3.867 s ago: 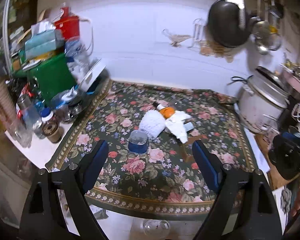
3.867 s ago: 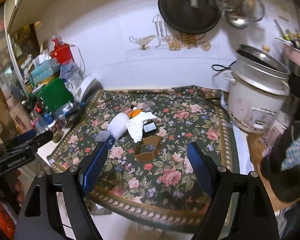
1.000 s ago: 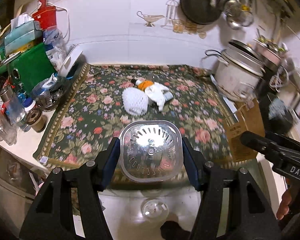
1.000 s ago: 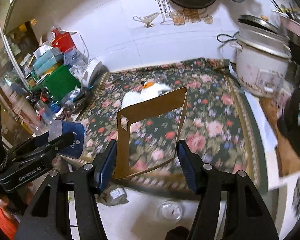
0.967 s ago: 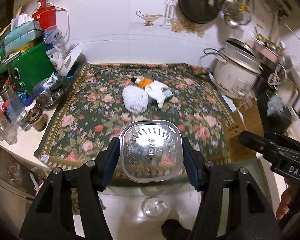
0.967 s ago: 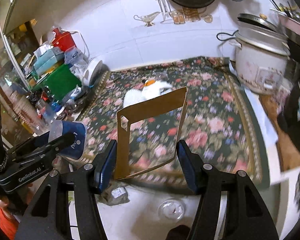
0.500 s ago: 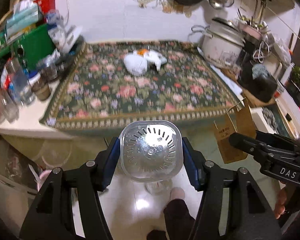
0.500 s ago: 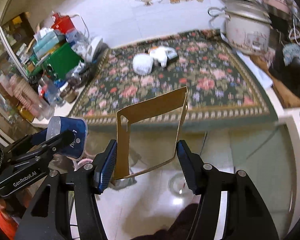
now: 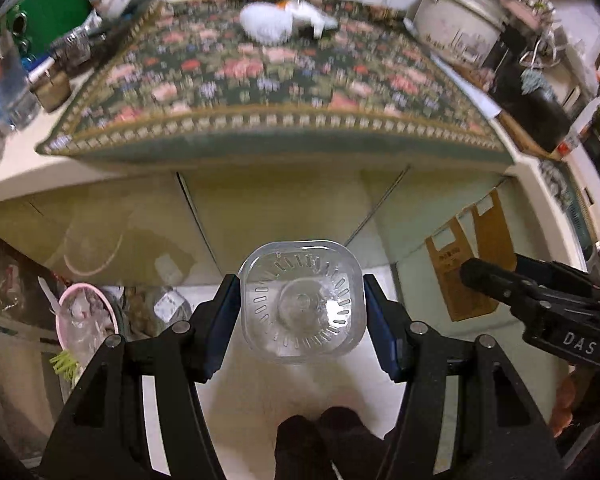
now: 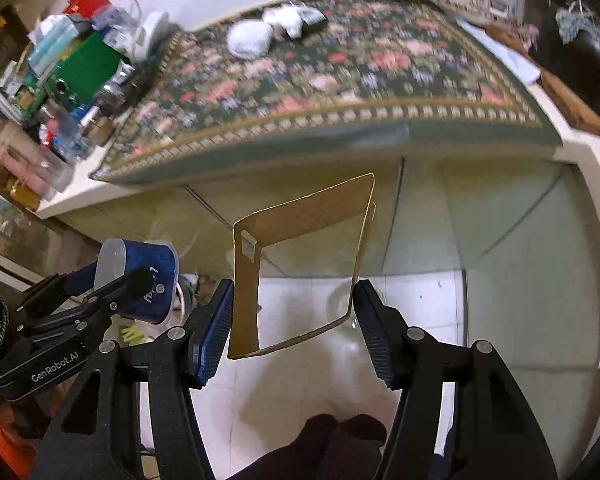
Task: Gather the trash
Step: 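Carry the plastic container and cardboard box down over the floor bowl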
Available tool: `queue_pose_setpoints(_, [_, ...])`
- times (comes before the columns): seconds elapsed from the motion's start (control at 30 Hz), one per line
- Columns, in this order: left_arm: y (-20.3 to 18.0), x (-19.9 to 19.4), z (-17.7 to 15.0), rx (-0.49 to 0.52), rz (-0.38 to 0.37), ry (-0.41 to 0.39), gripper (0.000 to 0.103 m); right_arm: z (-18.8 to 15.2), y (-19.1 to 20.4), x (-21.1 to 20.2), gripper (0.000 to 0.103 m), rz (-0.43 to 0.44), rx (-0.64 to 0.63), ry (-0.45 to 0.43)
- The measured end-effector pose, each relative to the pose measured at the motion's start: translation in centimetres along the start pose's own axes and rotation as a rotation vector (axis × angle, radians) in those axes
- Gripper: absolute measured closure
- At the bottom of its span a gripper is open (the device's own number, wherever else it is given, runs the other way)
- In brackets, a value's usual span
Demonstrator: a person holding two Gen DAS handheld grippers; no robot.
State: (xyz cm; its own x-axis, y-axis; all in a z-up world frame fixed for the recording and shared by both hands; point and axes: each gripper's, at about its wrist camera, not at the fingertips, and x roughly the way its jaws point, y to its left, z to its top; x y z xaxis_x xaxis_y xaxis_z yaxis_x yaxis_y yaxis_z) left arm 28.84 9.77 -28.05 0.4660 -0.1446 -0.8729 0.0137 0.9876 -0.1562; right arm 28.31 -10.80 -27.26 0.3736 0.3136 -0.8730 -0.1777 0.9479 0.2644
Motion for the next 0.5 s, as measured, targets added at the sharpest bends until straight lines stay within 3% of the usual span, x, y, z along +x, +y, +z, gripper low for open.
queue_pose_setpoints(0.23, [-0.7, 8.6, -1.6, -0.020, 0.015, 0.046, 0.044, -1.9, -4.9, 6.6, 0.046, -0.023, 0.013, 0.078])
queue_pose_setpoints(0.5, [-0.5, 19.8, -5.8, -0.096, 0.000, 0.083, 0.044, -5.0, -10.2, 17.3, 0.045, -0.057, -0.001, 0.147])
